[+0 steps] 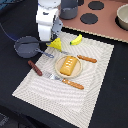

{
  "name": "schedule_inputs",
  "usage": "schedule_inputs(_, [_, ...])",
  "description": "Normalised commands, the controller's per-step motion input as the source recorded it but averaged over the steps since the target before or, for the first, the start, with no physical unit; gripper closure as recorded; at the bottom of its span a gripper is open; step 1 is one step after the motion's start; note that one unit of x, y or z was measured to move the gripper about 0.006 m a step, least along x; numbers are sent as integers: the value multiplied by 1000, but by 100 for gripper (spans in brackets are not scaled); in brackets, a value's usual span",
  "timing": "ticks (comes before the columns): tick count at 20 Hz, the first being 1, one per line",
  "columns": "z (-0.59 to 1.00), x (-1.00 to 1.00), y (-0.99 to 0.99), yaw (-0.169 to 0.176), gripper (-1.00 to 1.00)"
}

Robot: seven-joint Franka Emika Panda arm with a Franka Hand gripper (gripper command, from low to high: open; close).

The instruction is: Interact with the objects in diverse but meaningful ways.

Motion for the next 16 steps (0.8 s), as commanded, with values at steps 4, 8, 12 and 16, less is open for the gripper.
schedule_inputs(4, [-79, 134, 0, 9, -100])
schedule_inputs(8, [-116, 151, 0, 0, -100])
schedule_inputs(12, [-123, 156, 4, 4, -100])
schedule_inputs(16, [-114, 201, 33, 9, -100])
